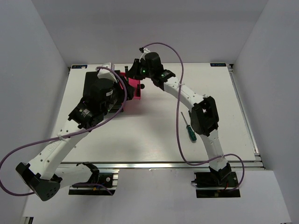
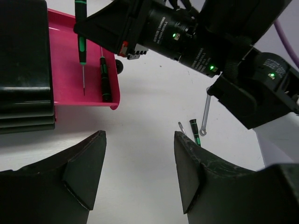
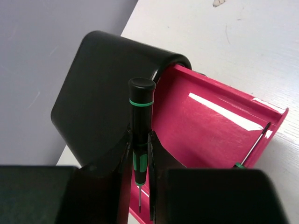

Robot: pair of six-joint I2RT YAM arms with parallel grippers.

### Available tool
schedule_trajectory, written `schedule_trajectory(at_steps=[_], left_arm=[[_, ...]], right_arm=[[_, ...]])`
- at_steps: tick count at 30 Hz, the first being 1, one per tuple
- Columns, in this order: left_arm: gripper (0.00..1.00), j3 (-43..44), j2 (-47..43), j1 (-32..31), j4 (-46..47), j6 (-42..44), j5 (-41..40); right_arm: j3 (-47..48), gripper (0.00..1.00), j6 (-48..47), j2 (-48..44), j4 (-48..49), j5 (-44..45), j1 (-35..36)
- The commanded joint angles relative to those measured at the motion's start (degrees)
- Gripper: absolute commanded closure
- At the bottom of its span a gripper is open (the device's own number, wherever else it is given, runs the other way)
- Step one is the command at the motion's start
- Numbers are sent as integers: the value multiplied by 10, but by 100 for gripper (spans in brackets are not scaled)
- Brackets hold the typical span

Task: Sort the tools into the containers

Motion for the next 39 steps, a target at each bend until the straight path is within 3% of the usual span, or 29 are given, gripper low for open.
schedule_trajectory(at_steps=[1,3,4,7,13,15,17,18,20,22,24,29,33,39], left_arm=[[30,-3,-14,1,1,-6,-4],[30,-3,-6,1,9,-4,7],[30,-2,-2,1,19,-3,13],[29,3,27,1,43,0,50],[29,26,102,1,78,-2,130],[35,28,117,1,101,-9,156],[43,34,153,1,123,-24,182],[57,49,171,1,128,-29,201],[68,76,242,-6,127,-43,230],[75,133,296,-24,109,-56,235],[76,182,378,-37,88,-61,239],[41,385,537,-77,-34,-82,239],[35,510,654,-102,-112,-89,233],[28,566,724,-124,-132,-105,245]], right_arm=[[-11,97,-5,-6,35,9,1],[-25,86,-24,-12,33,-3,0],[-28,75,-41,-13,29,-4,0],[-23,58,-59,-17,22,-5,-4],[9,51,-82,-30,29,-24,-35],[9,52,-96,-42,25,-34,-52],[-11,60,-119,-77,16,-49,-92],[-43,66,-151,-92,13,-61,-110],[-90,79,-193,-144,-2,-84,-171],[-174,94,-262,-197,-20,-96,-232],[-217,96,-311,-227,-86,-62,-264],[-355,69,-449,-308,-234,-59,-348],[-472,60,-484,-395,-277,-67,-361],[-580,55,-443,-470,-254,-64,-381]])
